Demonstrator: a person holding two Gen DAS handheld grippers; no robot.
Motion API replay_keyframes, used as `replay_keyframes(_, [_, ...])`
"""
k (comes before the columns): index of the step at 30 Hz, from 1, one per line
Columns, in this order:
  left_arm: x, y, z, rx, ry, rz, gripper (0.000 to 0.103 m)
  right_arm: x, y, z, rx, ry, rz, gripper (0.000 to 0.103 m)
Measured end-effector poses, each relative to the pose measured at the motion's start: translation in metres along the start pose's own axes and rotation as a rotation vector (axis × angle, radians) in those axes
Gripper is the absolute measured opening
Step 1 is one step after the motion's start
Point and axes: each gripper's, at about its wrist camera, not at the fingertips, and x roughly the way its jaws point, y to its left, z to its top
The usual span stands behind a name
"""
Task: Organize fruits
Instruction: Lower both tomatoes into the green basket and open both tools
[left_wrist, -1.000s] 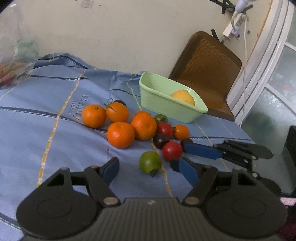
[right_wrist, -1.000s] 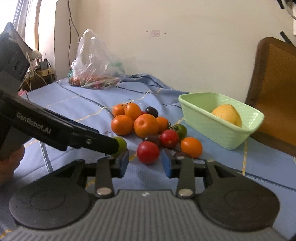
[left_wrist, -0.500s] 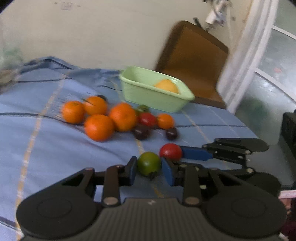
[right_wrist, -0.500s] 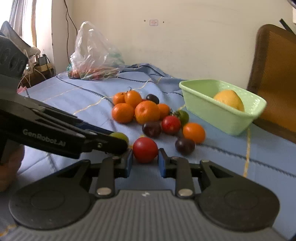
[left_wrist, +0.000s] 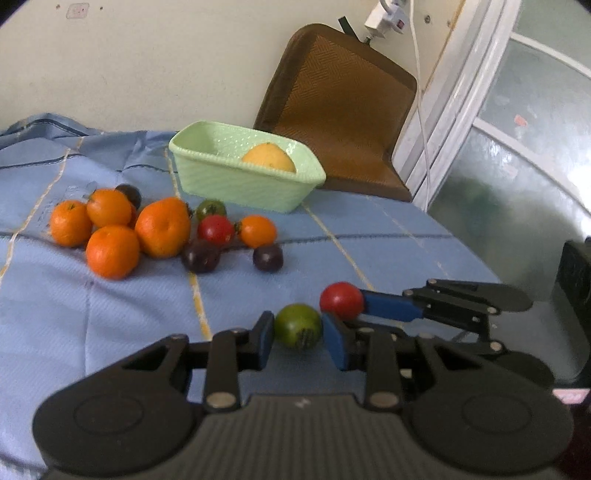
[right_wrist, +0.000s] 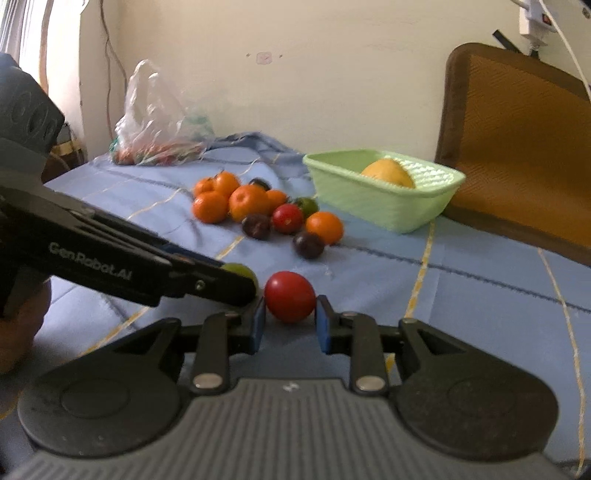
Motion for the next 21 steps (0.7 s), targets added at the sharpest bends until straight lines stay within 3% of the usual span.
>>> replay_keyframes(7, [0.026, 0.025, 0.080, -0.078, -0.075, 0.010, 0.029, 0.019, -0.046, 0.043, 0.060, -0.145, -0.098, 0.031])
replay_keyframes(11, [0.058, 0.042, 0.121, -0.129, -0.086, 0.058, 0.029, 0.048, -0.077, 0.067, 0.091, -0.170, -0.136, 0.031])
replay_keyframes(17, [0.093, 0.059, 0.139, -0.160, -0.058, 0.119, 0.031, 0.081, -0.107, 0.078, 0.139, -0.155, -0.162, 0.032])
replay_keyframes(20, [0.101, 0.058, 0.139, -0.160, -0.057, 0.130, 0.041, 0.088, -0.114, 0.075, 0.149, -0.160, -0.167, 0.033])
replay_keyframes(21, [0.100, 0.058, 0.138, -0.157, -0.059, 0.135, 0.050, 0.088, -0.114, 0.074, 0.152, -0.163, -0.166, 0.034])
